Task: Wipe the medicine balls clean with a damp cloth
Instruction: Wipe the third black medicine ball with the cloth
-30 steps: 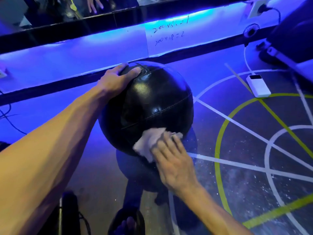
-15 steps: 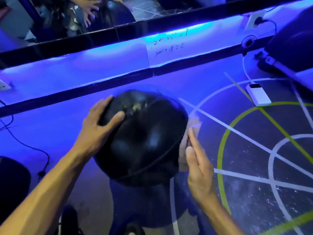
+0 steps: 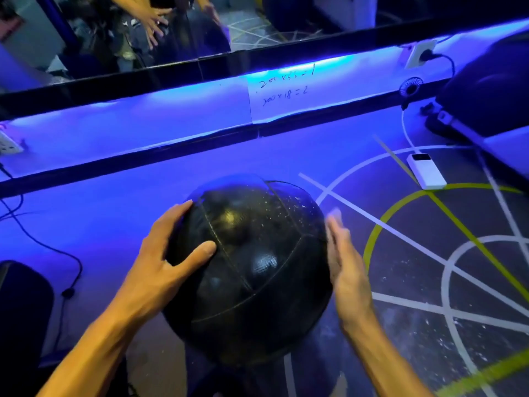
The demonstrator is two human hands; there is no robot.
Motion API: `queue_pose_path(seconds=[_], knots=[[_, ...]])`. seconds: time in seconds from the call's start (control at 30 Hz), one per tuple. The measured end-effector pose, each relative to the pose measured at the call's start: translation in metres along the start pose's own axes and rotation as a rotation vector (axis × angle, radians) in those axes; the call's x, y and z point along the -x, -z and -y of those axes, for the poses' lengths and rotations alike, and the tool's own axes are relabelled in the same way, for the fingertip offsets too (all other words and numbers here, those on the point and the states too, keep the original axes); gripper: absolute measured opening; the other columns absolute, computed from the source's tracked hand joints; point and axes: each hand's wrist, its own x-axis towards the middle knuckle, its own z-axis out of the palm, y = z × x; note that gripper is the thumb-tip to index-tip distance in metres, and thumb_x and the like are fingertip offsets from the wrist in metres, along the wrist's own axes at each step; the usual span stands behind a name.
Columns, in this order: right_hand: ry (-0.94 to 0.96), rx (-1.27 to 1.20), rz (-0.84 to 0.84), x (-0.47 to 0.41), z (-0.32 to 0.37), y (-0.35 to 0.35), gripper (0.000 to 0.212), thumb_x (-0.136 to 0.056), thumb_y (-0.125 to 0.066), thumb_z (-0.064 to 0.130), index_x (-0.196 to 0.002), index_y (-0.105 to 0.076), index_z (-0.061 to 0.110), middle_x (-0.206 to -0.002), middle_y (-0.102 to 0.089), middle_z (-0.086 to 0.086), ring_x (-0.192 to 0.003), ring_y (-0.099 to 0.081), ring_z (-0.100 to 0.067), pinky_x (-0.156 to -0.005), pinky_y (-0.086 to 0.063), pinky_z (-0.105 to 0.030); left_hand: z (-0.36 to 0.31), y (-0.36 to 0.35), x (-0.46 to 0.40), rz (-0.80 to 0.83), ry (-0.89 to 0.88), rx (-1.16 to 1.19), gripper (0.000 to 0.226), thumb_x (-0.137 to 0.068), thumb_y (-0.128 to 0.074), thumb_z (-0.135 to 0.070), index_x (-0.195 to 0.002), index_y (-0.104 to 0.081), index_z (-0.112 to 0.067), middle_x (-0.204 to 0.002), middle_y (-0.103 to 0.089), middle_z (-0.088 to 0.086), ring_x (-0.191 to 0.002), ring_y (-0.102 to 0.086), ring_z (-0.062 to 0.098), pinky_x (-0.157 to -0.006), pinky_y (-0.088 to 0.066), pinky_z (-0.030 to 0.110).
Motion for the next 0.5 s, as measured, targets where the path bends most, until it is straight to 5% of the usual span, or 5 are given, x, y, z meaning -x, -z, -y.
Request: queue_pose_path(seconds=[0.17, 0.23, 0.37, 0.43, 0.5], knots=[[0.801, 0.940, 0.476, 0.018, 0.034, -0.065, 0.054, -0.108, -0.031, 0.040, -0.156, -0.041, 0.017, -0.164, -0.034, 0.005, -0.155, -0.020, -0.013, -0.126, -0.016, -0.040, -0.005, 0.000, 0.000, -0.028, 0.003, 0.000, 0.082, -0.066, -0.076, -0.071, -0.141, -0.050, -0.051, -0.149, -0.050, -0.021, -0.136, -0.049, -0.001, -0.114, -0.042, 0.038], [0.766, 0.960, 0.454, -0.010, 0.032, -0.051, 0.051, -0.108, -0.032, 0.030, -0.156, -0.041, 0.018, -0.164, -0.034, 0.009, -0.154, -0.019, -0.006, -0.126, -0.014, -0.037, -0.005, 0.000, 0.001, -0.037, 0.007, 0.013, 0.083, -0.063, -0.077, -0.071, -0.139, -0.052, -0.051, -0.147, -0.051, -0.022, -0.134, -0.051, -0.002, -0.111, -0.043, 0.036], [-0.022, 0.644, 0.128, -0.071, 0.038, -0.014, 0.079, -0.093, -0.027, 0.069, -0.156, -0.041, 0.023, -0.161, -0.038, 0.013, -0.150, -0.029, -0.004, -0.128, -0.011, -0.042, -0.006, -0.006, 0.008, -0.040, -0.001, -0.008, 0.083, -0.062, -0.078, -0.071, -0.138, -0.051, -0.053, -0.149, -0.047, -0.023, -0.139, -0.046, 0.002, -0.114, -0.041, 0.040], [0.147, 0.759, 0.227, -0.048, 0.045, -0.029, 0.065, -0.104, -0.031, 0.050, -0.150, -0.048, 0.007, -0.159, -0.044, -0.005, -0.149, -0.036, -0.020, -0.124, -0.020, -0.035, -0.007, -0.006, 0.012, -0.049, -0.003, -0.031, 0.085, -0.060, -0.078, -0.072, -0.139, -0.049, -0.054, -0.152, -0.042, -0.027, -0.144, -0.039, 0.003, -0.117, -0.037, 0.040], [0.521, 0.897, 0.414, -0.011, 0.051, -0.049, 0.053, -0.108, -0.032, 0.037, -0.151, -0.047, 0.012, -0.162, -0.039, 0.001, -0.151, -0.033, -0.017, -0.123, -0.020, -0.036, -0.005, -0.004, 0.018, -0.060, 0.004, -0.040, 0.087, -0.059, -0.079, -0.071, -0.139, -0.050, -0.053, -0.152, -0.040, -0.029, -0.144, -0.038, 0.001, -0.116, -0.036, 0.036]])
